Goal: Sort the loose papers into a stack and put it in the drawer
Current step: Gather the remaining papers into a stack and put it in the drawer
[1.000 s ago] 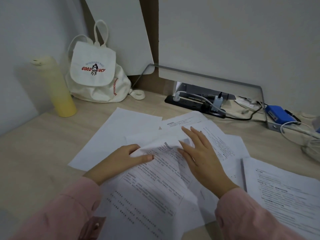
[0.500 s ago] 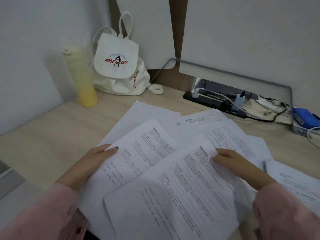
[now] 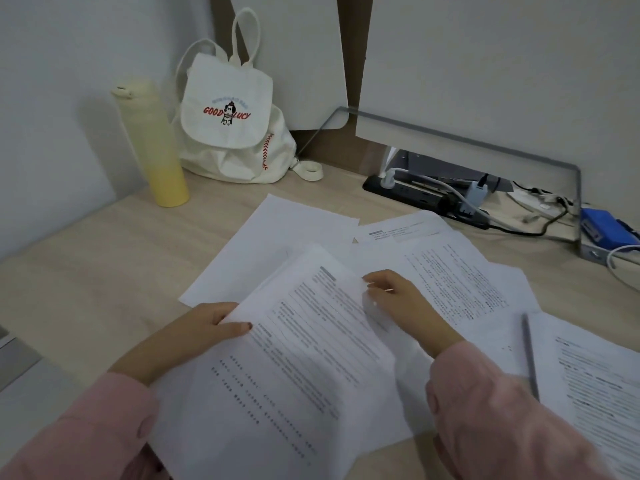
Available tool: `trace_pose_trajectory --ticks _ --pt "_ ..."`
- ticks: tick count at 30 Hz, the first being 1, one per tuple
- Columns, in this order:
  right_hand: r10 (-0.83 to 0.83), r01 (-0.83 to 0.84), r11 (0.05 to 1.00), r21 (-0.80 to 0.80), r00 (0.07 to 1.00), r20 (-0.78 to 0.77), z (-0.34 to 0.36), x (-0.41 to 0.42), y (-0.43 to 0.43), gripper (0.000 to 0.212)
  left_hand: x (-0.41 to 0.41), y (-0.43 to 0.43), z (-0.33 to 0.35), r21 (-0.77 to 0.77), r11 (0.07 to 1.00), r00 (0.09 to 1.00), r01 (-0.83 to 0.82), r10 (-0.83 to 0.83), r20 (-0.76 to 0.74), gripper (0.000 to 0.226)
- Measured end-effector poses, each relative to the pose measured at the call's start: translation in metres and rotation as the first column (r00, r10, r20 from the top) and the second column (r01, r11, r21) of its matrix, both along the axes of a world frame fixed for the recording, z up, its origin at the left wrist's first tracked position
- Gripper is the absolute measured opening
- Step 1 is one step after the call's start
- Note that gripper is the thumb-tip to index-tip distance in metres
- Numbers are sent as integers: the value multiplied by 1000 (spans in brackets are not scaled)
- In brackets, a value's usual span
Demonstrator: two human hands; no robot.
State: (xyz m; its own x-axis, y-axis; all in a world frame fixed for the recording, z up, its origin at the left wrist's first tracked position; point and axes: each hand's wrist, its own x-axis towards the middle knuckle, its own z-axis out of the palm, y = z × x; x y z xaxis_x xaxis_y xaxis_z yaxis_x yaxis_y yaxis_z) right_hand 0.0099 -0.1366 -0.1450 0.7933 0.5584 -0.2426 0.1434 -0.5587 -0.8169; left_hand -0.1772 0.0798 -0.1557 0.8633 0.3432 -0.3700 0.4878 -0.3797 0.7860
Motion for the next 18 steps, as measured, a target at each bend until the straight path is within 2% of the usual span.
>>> trace_pose_trajectory --ticks 2,6,9,11,14,16,18 --pt "-110 109 994 10 994 20 0 10 -10 32 -3 6 -1 23 995 993 -97 96 62 13" --pt "-320 321 944 -78 947 29 -2 35 -43 42 -9 13 -4 -57 936 926 -348 352 134 12" --pt "-390 381 914 -138 920 -43 -3 41 -61 48 -8 14 -7 52 918 906 -392 376 197 15" --pt "-403 390 913 -115 907 -121 -3 41 -65 47 -5 11 -9 133 923 915 -361 322 242 16" --pt "-393 380 920 -100 895 -213 -1 35 -65 35 -3 4 -10 130 909 907 -396 365 208 20" --pt "-316 293 945 -146 931 -180 -1 25 -61 14 -3 1 -12 113 910 910 -400 379 170 19" --pt "-234 220 962 -163 969 -77 -2 21 -59 11 -4 -2 -12 80 910 906 -406 390 164 10"
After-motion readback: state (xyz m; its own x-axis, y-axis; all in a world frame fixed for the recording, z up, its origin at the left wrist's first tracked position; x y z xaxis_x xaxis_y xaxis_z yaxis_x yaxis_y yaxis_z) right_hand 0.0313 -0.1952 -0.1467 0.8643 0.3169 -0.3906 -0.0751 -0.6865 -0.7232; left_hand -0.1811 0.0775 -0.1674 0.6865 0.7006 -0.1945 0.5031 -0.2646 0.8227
